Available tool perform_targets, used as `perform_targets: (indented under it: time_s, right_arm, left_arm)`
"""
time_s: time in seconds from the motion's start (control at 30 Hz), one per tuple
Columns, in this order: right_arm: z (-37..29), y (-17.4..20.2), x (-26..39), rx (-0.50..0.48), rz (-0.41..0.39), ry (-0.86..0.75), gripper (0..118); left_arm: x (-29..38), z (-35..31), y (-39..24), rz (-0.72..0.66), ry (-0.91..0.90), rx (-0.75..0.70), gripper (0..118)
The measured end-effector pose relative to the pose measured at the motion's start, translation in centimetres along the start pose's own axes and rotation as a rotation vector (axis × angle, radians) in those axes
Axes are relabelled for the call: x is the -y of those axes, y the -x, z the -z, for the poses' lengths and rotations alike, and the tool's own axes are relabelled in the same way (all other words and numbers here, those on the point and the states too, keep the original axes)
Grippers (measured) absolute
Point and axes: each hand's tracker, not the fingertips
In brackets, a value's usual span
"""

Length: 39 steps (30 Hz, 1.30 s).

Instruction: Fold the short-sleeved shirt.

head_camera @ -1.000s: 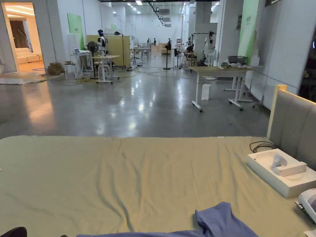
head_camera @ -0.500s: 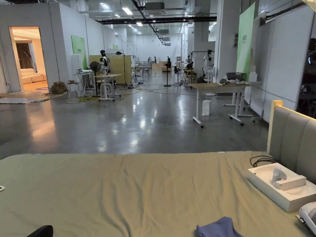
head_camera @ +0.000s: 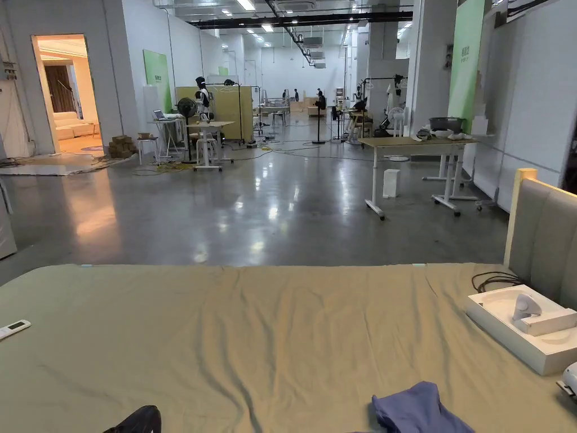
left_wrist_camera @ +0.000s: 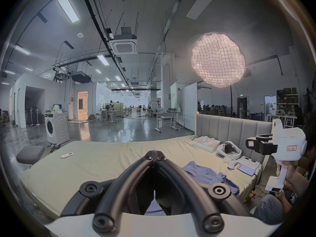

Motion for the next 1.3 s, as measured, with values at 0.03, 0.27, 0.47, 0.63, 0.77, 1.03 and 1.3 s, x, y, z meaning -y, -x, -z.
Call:
perform_targets:
  time_s: [0.03, 0.27, 0.47, 0.63, 0.77, 1.03, 1.3]
  right_arm:
    - [0.1, -0.1, 0.1, -0.001, 0.001, 0.001, 0]
    - [1.2, -0.7, 1.1, -0.011, 0.018, 0.037, 0]
    - [3.3, -0.8, 2.6, -0.024, 0.039, 0.098, 0]
    - [5.0, -1.4, 4.6, -0.026, 0.064, 0.158, 0]
    - [6.4, -2.2, 6.6, -0.028, 0.090, 0.243, 0]
    - [8.6, -2.8, 10.0, -0.034, 0.086, 0.379, 0]
    - [9.2, -3.6, 12.4, 0.004, 0.058, 0.498, 0]
  left_arm:
    - [0.0, -0.1, 0.2, -0.003, 0.004, 0.002, 1]
    - [1.1, 1.4, 2.2, -0.024, 0.084, -0.052, 1]
    - [3.5, 5.3, 5.4, -0.079, 0.212, -0.101, 1]
    - [6.4, 10.5, 9.1, -0.186, 0.369, -0.118, 1]
    - [9.3, 16.6, 12.6, -0.190, 0.515, -0.132, 35]
    - [18.9, 30.3, 18.0, -0.295, 0.844, -0.174, 101]
    - [24.0, 36.5, 18.6, -0.198, 0.935, -0.248, 97]
